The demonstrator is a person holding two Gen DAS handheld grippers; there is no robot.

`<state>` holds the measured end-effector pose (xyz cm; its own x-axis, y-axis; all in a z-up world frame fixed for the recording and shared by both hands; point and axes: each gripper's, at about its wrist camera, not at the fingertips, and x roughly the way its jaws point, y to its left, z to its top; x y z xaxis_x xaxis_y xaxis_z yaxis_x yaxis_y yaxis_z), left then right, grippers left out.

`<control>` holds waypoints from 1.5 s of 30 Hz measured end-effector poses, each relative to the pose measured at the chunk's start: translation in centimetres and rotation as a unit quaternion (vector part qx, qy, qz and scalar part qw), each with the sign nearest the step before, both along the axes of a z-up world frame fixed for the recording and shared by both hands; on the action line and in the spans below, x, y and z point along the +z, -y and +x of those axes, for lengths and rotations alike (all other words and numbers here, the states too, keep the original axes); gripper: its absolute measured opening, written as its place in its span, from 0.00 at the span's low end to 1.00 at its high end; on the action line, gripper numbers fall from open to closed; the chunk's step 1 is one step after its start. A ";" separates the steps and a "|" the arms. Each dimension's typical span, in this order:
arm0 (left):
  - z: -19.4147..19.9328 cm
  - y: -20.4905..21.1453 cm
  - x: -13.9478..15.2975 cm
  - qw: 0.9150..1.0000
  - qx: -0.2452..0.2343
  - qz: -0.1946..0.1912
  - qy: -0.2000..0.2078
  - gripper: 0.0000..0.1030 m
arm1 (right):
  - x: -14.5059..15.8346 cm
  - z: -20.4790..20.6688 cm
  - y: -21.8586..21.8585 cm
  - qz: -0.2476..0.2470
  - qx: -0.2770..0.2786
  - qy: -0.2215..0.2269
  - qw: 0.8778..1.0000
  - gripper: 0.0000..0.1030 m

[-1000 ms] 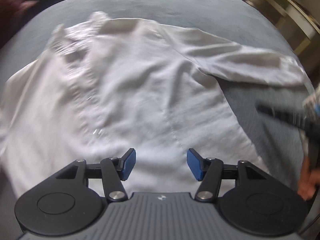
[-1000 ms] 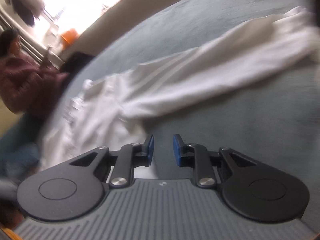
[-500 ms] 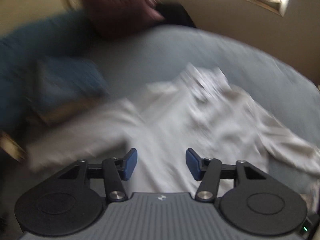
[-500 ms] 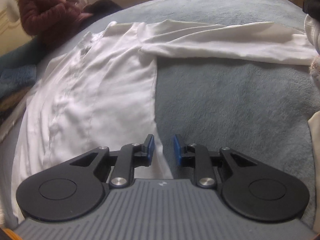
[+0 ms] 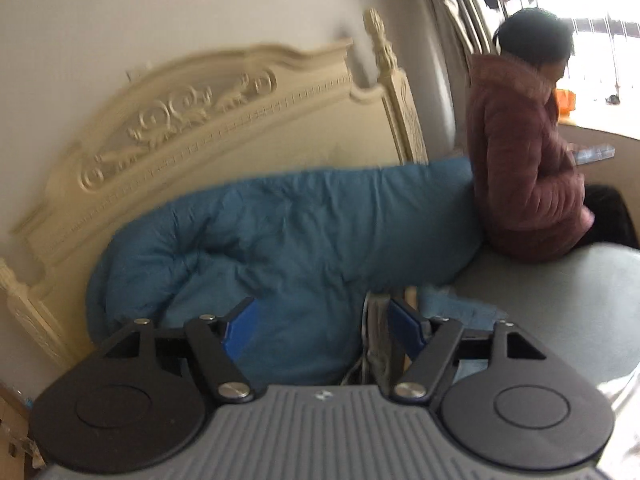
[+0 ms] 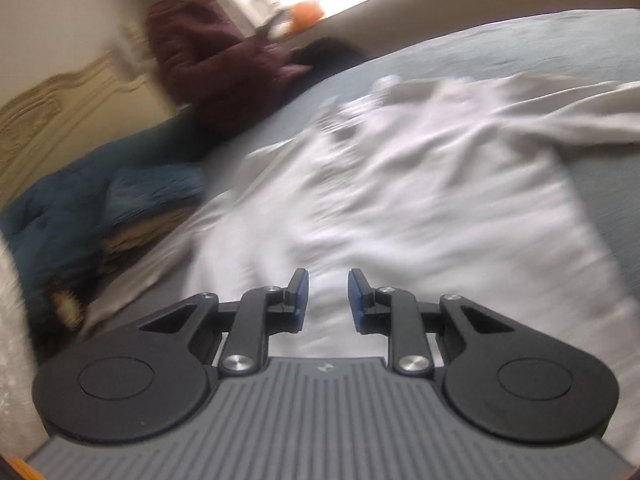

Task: Fold clothes
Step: 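Pinch the shirt hem with the left gripper while the right gripper hovers beside it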

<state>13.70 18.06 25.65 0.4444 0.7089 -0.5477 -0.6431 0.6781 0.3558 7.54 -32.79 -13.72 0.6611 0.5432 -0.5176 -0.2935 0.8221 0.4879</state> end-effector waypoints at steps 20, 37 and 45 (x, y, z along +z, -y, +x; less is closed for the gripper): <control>-3.1 5.2 -37.4 0.652 -0.578 -0.435 -0.228 0.60 | 2.5 -7.4 -13.2 -0.079 -0.009 -0.132 0.988 0.17; -10.8 8.9 -41.7 0.653 -0.581 -0.415 -0.252 0.06 | 0.4 -11.9 -19.5 -0.161 -0.119 -0.238 0.950 0.16; -11.4 8.1 -41.9 0.681 -0.529 -0.438 -0.253 0.01 | -0.9 -12.1 -20.2 -0.138 -0.124 -0.246 0.951 0.17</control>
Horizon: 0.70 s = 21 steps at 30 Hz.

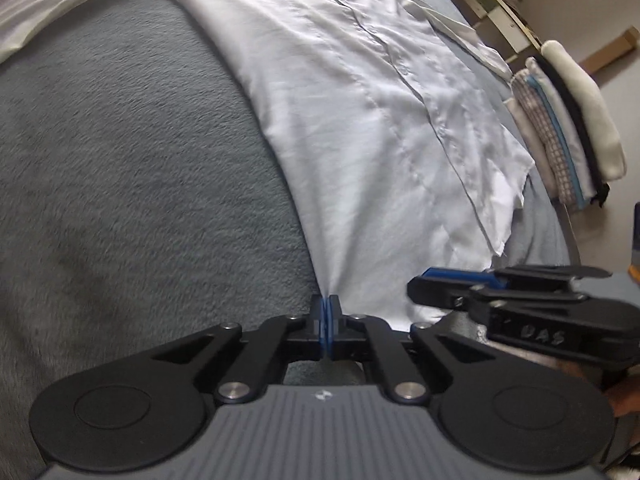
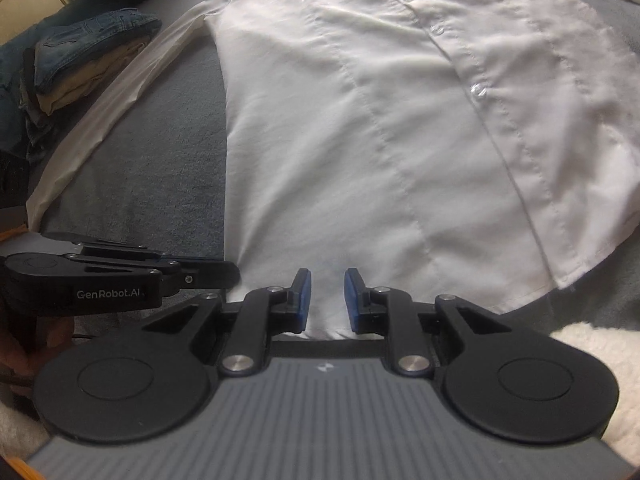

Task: Fold clothes
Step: 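Pinch the shirt hem with the left gripper while the right gripper hovers beside it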

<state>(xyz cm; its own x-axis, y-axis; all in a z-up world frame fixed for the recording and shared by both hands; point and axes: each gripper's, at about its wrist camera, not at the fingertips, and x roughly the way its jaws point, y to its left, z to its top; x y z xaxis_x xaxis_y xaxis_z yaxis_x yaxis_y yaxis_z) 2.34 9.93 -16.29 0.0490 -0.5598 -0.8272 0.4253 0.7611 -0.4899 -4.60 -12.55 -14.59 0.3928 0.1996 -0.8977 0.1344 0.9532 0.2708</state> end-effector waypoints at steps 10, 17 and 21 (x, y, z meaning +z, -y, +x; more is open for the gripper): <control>-1.0 -0.4 0.4 1.000 -0.001 -0.024 0.000 0.32 | 0.4 -0.5 -1.0 -0.027 0.009 0.003 1.000 0.18; -1.2 0.4 -1.0 0.999 -0.032 -0.018 -0.014 0.03 | -0.6 0.0 -2.1 -0.040 0.034 -0.020 0.998 0.18; -1.4 0.1 -1.5 0.999 -0.028 -0.028 -0.021 0.01 | -0.7 0.0 -2.1 -0.039 0.034 -0.025 0.998 0.18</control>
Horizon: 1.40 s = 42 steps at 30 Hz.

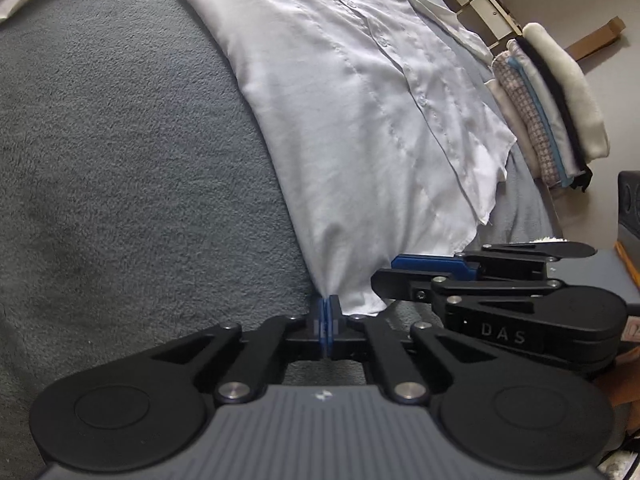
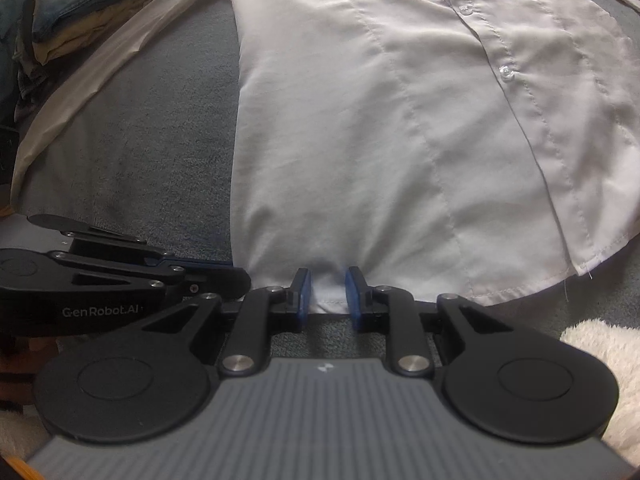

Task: Fold clothes
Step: 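Pinch the shirt hem with the left gripper while the right gripper hovers beside it, then release the shirt hem and lift the left gripper away from the shirt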

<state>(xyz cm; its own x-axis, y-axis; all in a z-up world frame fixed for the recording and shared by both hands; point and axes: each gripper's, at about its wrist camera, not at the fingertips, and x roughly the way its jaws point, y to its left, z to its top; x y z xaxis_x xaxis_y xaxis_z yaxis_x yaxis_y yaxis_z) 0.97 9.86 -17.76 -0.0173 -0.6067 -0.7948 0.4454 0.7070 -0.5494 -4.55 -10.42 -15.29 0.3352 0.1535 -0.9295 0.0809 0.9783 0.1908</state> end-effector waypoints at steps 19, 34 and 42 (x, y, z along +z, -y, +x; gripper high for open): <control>0.1 0.1 -0.3 1.000 -0.010 0.001 -0.007 0.01 | -0.3 -0.2 0.0 -0.001 0.000 -0.010 1.000 0.18; 4.2 -4.5 6.3 0.988 0.022 -0.022 0.152 0.26 | 5.5 1.9 1.7 0.014 0.007 0.095 0.995 0.19; 21.6 -2.0 10.0 0.924 0.165 0.060 0.340 0.69 | 4.1 10.5 2.5 0.044 -0.016 0.235 0.971 0.19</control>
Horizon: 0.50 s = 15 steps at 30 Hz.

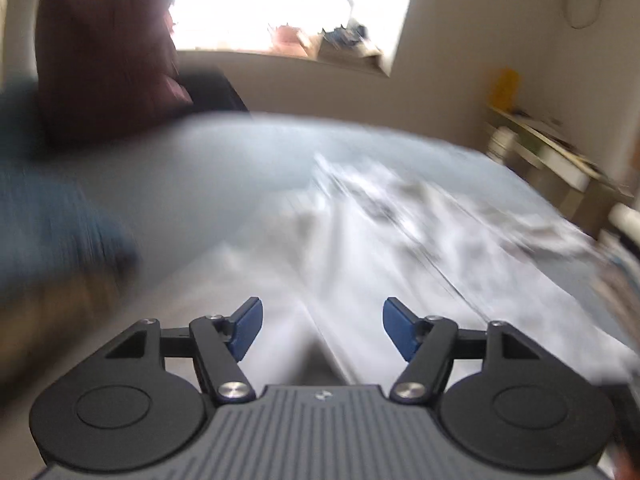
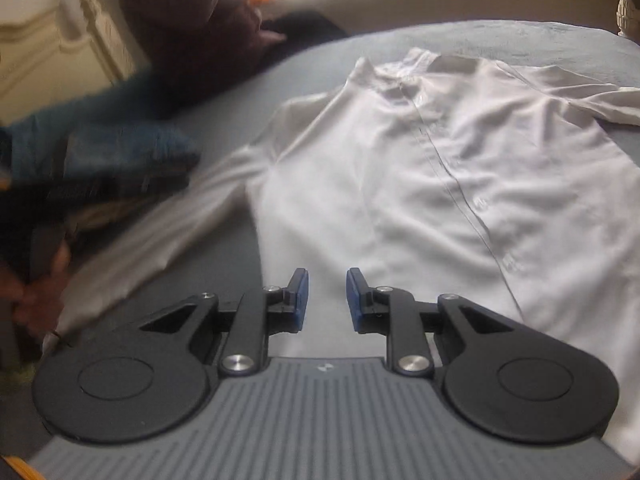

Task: Fold clothes
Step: 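Release the shirt hem and lift the left gripper away from the shirt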

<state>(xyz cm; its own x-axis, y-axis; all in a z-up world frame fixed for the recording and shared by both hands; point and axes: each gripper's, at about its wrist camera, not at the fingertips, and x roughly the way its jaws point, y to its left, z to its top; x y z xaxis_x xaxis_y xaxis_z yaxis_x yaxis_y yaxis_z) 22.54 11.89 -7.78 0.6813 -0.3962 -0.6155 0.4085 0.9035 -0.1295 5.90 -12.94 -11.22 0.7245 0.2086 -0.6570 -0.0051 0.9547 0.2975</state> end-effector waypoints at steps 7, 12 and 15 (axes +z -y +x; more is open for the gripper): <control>13.7 6.4 -3.2 0.997 0.040 0.010 -0.059 0.71 | -2.7 1.3 1.2 -0.004 -0.012 0.053 0.999 0.19; 17.9 8.5 -6.4 0.993 0.061 0.036 -0.099 0.49 | -4.3 1.9 3.5 0.039 -0.036 0.031 0.998 0.19; 18.7 7.6 -7.9 0.990 0.081 0.025 -0.110 0.27 | -5.6 2.2 4.6 0.066 -0.045 0.009 0.997 0.19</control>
<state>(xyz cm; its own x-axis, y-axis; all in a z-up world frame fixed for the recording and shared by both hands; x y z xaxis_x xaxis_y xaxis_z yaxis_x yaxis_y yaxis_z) 41.28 4.30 -15.70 0.5806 -0.2584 -0.7721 0.2243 0.9624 -0.1533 8.12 -17.53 -16.81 0.7550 0.2268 -0.6153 0.0723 0.9038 0.4219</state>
